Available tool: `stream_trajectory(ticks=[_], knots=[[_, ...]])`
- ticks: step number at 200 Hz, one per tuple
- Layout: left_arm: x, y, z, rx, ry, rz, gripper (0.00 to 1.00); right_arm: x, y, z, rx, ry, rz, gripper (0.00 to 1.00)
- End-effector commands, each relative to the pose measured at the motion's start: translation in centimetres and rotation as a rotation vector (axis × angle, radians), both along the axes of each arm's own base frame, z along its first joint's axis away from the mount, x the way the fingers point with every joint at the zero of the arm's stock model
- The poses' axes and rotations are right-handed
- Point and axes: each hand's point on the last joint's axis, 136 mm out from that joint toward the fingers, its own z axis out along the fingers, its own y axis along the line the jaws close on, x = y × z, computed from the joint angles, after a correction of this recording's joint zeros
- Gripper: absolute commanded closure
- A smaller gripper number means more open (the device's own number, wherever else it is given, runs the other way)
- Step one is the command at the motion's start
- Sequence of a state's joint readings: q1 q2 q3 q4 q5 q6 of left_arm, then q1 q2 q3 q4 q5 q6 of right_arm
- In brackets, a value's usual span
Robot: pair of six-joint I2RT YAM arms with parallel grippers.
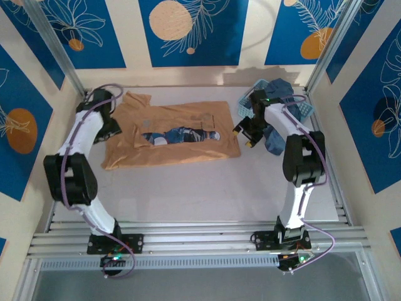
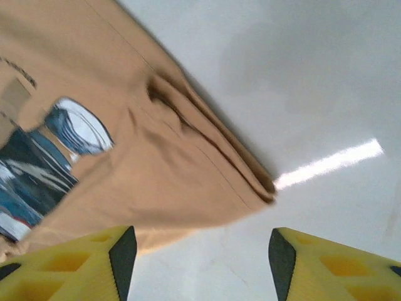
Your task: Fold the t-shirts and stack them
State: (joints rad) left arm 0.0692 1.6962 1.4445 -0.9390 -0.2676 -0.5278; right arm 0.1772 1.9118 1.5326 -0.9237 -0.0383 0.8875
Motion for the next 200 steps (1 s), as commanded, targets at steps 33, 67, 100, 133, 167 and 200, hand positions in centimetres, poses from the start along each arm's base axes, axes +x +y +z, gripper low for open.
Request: stream_trajectory(ticks=[33,67,100,133,167,200], knots=[[-7.0,-0.3,-6.9,-0.376,0.12,0.285,0.33,-4.1,2.3,-2.3,0.114,-0.012,0.108,0.45],[-6.4,1.5,-8.8,-0.463,0.04,0.417,0.34,-3.9,2.4,-4.2,0.124,0.015,0.122,0.44],[-5.8,1.3,-10.4,-0.494,0.041,0.45,0.38,-3.3,2.3,-5.6,0.124,0.041,0.109,0.44],[-4.8,1.2,-11.4,-0.522,0.021,0.47,0.46,-3.4,2.2,-6.8,0.107,0.076,0.091,0.47],[-3.6,2.0,-11.8,-0.499,0.01,0.467,0.65,-2.2,2.1,-7.3,0.087,0.05,0.086,0.58],[-2.9,3.4,-11.5,-0.435,0.01,0.459,0.93,-0.3,2.0,-7.3,0.043,-0.005,0.094,0.77]])
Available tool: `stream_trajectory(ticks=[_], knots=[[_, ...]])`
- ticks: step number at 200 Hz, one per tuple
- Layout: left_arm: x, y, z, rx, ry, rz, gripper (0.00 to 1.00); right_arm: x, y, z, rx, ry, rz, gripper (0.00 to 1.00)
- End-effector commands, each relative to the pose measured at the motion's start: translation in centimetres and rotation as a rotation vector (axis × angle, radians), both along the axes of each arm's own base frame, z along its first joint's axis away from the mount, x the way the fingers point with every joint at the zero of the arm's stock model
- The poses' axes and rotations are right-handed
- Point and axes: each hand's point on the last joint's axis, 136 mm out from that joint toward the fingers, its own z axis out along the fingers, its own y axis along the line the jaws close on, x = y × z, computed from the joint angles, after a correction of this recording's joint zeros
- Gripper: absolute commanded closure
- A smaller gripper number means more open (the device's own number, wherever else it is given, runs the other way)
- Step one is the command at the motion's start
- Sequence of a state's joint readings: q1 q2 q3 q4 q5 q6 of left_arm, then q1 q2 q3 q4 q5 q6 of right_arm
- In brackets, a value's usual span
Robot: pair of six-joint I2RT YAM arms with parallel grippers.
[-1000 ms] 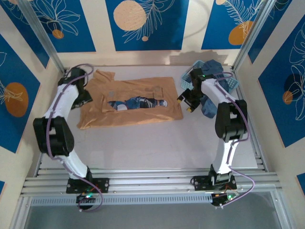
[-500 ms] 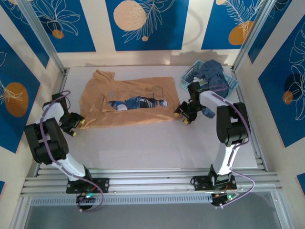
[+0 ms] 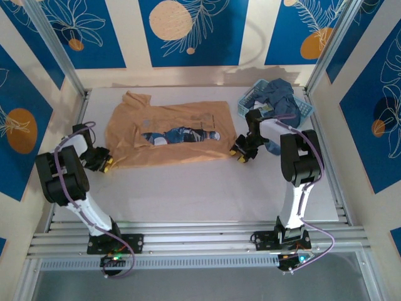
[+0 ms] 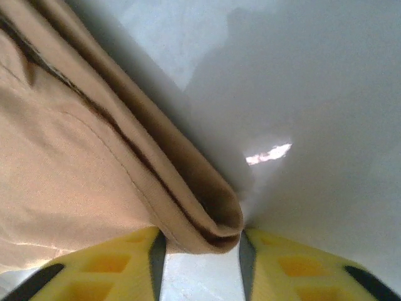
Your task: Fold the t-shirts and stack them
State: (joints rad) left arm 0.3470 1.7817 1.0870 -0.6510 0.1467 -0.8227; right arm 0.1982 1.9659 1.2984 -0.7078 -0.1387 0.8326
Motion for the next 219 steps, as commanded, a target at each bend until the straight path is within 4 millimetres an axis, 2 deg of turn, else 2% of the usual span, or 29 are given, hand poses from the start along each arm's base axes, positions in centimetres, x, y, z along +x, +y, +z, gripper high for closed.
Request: stream_trajectory(ticks=[1,10,26,48,72,103,123,144,177,204,212,219], knots=[[1.6,1.5,0.6,0.063,-0.023,-0.01,0.93,2.8,0.1,-0.2,-0.035,-0.078,0.007,0.78],[1.6,1.8,0.7,0.079,-0.011,-0.016,1.0,3.1,-0.1,-0.5,-0.051,-0.084,0.012,0.87],[1.1,2.3,1.2,0.11,0.014,-0.021,1.0,3.1,-0.4,-0.9,-0.081,-0.069,0.012,1.0],[0.1,3.0,2.1,0.159,0.051,-0.031,1.0,2.1,-1.5,-0.7,-0.139,-0.047,0.003,1.0],[-1.2,2.4,2.7,0.155,0.083,-0.058,1.0,0.2,-2.5,0.3,-0.179,-0.024,-0.007,1.0],[-3.2,0.3,2.8,0.111,0.1,-0.097,1.0,-3.1,-3.4,0.9,-0.199,0.039,-0.019,1.0],[-4.6,-1.9,2.3,0.058,0.116,-0.121,1.0,-5.5,-4.1,1.0,-0.207,0.078,-0.042,1.0],[-7.2,-3.8,1.7,0.059,0.188,-0.162,1.0,-8.2,-5.3,1.1,-0.234,0.124,-0.059,1.0],[-12.4,-2.8,2.3,0.2,0.271,-0.109,1.0,-12.0,-6.0,1.0,-0.232,0.192,-0.049,1.0],[-13.7,-2.5,2.8,0.235,0.261,-0.095,1.0,-13.7,-6.1,0.8,-0.224,0.214,-0.032,1.0],[-13.7,-2.3,3.2,0.247,0.262,-0.095,0.93,-13.8,-6.1,1.0,-0.224,0.211,-0.03,0.99],[-13.6,-2.0,3.7,0.264,0.258,-0.094,0.84,-13.8,-6.2,1.4,-0.228,0.2,-0.028,0.88]])
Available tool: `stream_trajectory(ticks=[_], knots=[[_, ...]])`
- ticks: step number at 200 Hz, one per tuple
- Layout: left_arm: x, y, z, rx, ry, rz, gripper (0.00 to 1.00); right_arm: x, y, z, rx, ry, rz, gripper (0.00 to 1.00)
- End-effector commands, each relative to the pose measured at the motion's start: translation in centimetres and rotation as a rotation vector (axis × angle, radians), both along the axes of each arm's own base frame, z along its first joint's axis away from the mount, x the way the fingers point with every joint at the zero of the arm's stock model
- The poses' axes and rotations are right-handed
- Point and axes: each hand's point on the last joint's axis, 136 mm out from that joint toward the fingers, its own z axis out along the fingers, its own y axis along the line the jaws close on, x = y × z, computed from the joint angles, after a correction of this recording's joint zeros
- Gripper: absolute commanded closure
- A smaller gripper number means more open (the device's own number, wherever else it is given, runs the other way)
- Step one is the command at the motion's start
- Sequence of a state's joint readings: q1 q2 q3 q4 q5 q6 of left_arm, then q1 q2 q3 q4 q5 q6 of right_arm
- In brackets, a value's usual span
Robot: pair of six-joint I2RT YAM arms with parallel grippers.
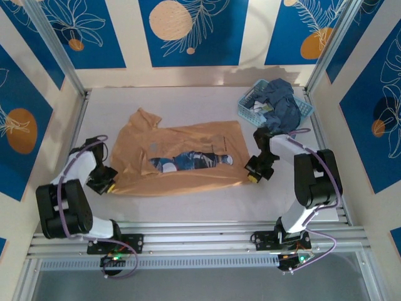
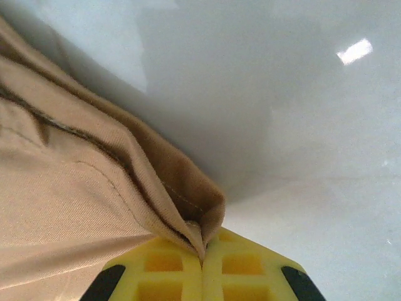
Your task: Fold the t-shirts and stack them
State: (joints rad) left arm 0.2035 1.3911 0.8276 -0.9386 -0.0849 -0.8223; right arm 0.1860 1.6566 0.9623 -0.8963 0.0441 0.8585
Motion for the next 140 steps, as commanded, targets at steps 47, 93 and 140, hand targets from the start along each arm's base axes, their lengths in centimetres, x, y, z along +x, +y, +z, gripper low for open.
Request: stream_trajectory(ticks=[47,93,140], knots=[[1.6,1.1,5.7,0.175,-0.076,-0.043,0.37,1.8,1.1,6.3,0.023,-0.213,0.096,0.48],[7.9,-9.7,4.8,-0.185,-0.353,-0.177,0.42,5.8,10.6,12.0,0.467,-0.519,0.332,0.41],[7.8,-13.0,0.8,-0.208,-0.233,-0.249,0.42,6.6,14.2,14.2,0.545,-0.594,0.406,0.39]])
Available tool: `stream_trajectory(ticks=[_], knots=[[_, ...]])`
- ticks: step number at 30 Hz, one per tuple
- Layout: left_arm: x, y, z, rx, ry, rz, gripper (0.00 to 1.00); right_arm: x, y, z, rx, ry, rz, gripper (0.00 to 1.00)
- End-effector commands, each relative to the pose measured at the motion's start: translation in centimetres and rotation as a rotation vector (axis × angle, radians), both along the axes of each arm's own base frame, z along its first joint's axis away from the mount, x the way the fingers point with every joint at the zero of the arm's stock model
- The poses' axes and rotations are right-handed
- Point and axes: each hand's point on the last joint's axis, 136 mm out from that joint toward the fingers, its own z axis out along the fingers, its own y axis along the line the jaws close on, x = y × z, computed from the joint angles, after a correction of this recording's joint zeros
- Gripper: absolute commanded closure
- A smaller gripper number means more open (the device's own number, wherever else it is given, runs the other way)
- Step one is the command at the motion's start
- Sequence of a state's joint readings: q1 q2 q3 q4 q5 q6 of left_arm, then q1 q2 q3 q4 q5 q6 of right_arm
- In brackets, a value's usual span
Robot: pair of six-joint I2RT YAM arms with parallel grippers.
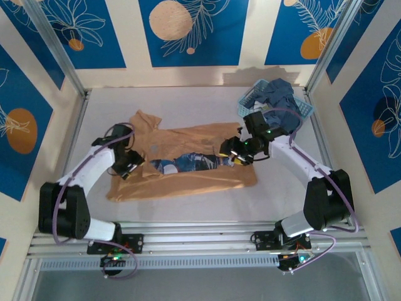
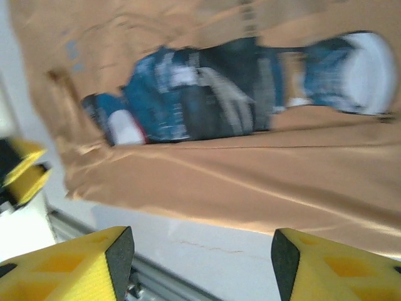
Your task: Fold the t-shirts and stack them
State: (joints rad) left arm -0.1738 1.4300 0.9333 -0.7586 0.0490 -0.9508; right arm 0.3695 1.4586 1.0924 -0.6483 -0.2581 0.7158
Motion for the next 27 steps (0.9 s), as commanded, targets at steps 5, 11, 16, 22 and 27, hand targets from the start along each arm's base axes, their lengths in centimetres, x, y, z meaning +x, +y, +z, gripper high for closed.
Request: stream_trajectory(ticks=[5,11,16,22,27], knots=[[0.5,-2.2,-3.2,-0.042,0.079,-0.038,0.48,1.0,1.8,1.8,0.097,-0.05,0.043,0.4],[0.9,-1.9,-3.9,0.009,0.095,-0.05,0.58,0.9,1.5,1.5,0.092,-0.036,0.028,0.41],[1.7,-2.2,-3.7,0.018,0.089,-0.067,0.7,0.9,1.6,1.1,0.097,-0.022,0.022,0.43],[2.4,-2.9,-2.8,0.027,0.076,-0.095,0.8,0.8,1.6,0.7,0.093,-0.012,0.02,0.45],[3.1,-3.9,-2.7,0.02,0.087,-0.138,0.97,0.9,1.6,0.5,0.089,-0.002,0.018,0.48]])
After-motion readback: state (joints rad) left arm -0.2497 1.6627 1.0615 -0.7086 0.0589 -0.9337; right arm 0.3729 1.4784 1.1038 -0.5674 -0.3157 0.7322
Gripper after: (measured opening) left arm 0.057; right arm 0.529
